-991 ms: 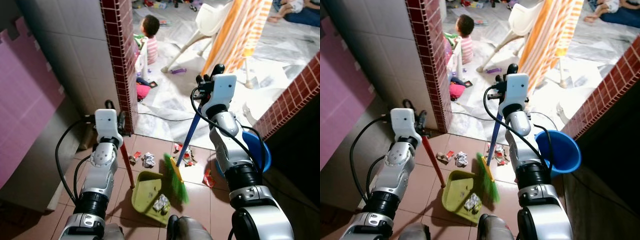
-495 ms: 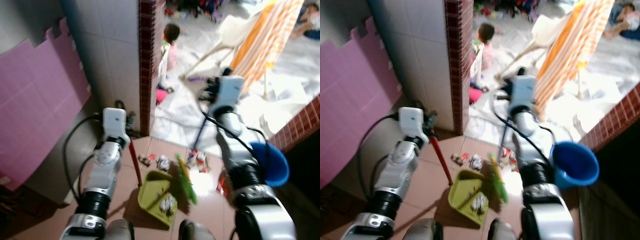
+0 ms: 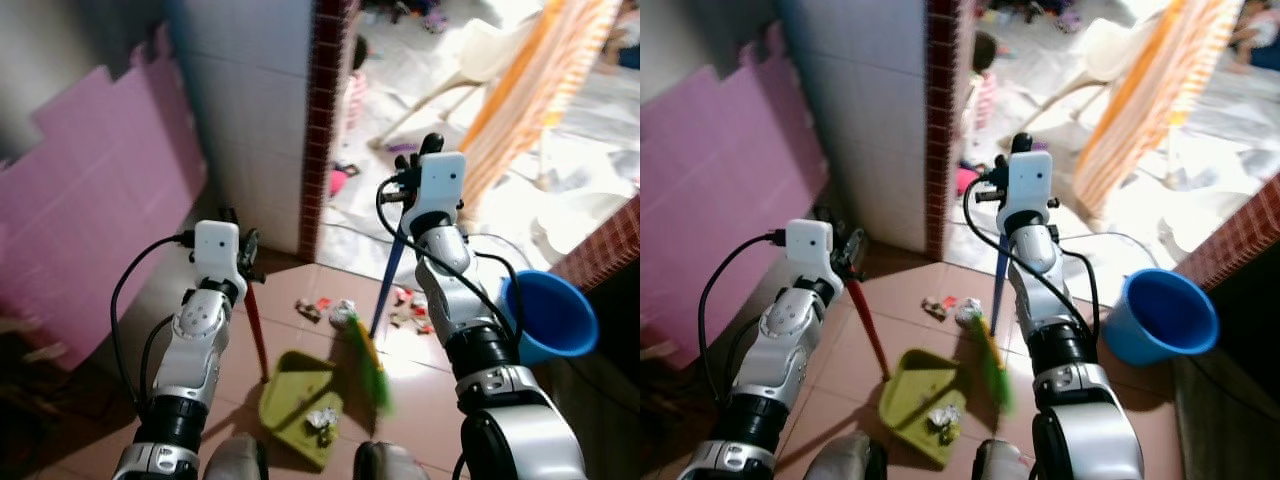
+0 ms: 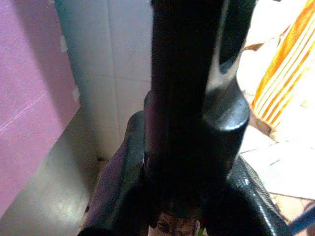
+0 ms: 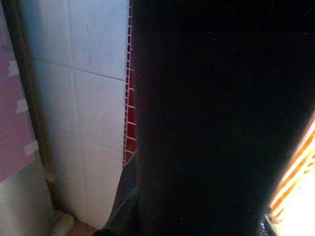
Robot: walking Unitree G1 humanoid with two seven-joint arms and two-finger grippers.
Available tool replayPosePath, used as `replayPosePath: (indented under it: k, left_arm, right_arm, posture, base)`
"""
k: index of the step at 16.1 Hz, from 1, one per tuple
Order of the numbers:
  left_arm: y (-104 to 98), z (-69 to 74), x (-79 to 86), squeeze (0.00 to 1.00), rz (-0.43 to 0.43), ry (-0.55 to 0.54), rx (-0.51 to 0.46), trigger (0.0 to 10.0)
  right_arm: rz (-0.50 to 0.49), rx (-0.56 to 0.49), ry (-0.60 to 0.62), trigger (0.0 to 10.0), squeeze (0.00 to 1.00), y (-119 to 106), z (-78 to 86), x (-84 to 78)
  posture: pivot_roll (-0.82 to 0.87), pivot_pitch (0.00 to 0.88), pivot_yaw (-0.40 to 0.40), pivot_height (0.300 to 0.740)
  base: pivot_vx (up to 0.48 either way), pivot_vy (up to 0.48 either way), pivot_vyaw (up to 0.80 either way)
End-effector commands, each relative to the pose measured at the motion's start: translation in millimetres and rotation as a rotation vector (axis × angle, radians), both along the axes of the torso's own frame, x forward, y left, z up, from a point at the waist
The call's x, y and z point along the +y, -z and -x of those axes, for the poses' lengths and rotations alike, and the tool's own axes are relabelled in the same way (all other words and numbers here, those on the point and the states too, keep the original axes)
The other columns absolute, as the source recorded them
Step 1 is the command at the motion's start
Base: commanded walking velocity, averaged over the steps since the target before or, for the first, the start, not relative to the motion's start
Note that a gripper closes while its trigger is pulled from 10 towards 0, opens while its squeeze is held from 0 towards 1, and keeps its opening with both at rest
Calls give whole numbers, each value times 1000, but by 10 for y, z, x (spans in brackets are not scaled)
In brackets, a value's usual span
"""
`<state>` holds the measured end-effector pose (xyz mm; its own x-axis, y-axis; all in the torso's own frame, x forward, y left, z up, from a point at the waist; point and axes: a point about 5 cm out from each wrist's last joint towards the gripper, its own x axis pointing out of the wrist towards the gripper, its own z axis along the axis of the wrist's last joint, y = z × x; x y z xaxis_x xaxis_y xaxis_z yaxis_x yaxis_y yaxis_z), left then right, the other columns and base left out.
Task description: Sweep floor
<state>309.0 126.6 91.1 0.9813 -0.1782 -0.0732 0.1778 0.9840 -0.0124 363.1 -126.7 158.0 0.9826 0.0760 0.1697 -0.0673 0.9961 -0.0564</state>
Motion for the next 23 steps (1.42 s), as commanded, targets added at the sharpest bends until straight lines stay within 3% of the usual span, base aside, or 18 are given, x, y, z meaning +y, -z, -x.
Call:
replayPosePath:
  k: [1, 6, 10, 12, 14, 16, 17, 19, 20, 21, 23]
  left_arm:
    - [-123, -20, -102, 0, 22, 44, -44, 10000]
    - [-46, 37, -259, 0, 141, 151, 55, 10000]
    - [-55, 72, -310, 0, 171, 189, 80, 10000]
    - [-158, 124, -419, 0, 321, 257, 119, 10000]
    - [-136, 168, -430, 0, 400, 265, 166, 10000]
    - [-69, 157, -307, 0, 487, 158, 195, 10000]
    - [-75, 128, -211, 0, 482, 75, 169, 10000]
    - [-141, 57, 117, 0, 390, -124, 78, 10000]
    - [-157, 47, 160, 0, 393, -145, 72, 10000]
    - [-230, 5, 281, 0, 352, -185, 30, 10000]
    - [-352, -48, 369, 0, 286, -210, -38, 10000]
  right_arm:
    - [18, -34, 32, 10000, 0, -85, -30, -81]
    - [37, -28, 57, 10000, 0, -65, -24, -120]
    - [54, -34, 71, 10000, 0, -78, -29, -134]
    - [66, -50, 89, 10000, 0, -136, -47, -175]
    - [75, -50, 99, 10000, 0, -142, -51, -204]
    - [86, -47, 105, 10000, 0, -125, -42, -228]
    - [90, -48, 112, 10000, 0, -120, -36, -244]
    - [107, -43, 143, 10000, 0, -94, -20, -291]
    - [108, -43, 145, 10000, 0, -88, -16, -295]
    - [110, -42, 147, 10000, 0, -76, -7, -307]
    - [117, -44, 152, 10000, 0, -75, 1, -336]
  posture:
    - [15, 78, -18, 740]
    - [13, 93, -13, 740]
    - [13, 105, -14, 740]
    - [26, 141, -20, 740]
    - [24, 143, -23, 740]
    - [22, 138, -21, 740]
    - [24, 135, -19, 740]
    - [23, 131, -18, 740]
    - [23, 131, -18, 740]
    - [24, 128, -19, 740]
    - [23, 122, -22, 740]
  base:
    - [0, 0, 0]
    - [0, 0, 0]
    - [0, 0, 0]
    - [0, 0, 0]
    - [0, 0, 0]
    - [0, 0, 0]
    - [0, 0, 0]
    - [0, 0, 0]
    - [0, 0, 0]
    - [0, 0, 0]
    - [0, 0, 0]
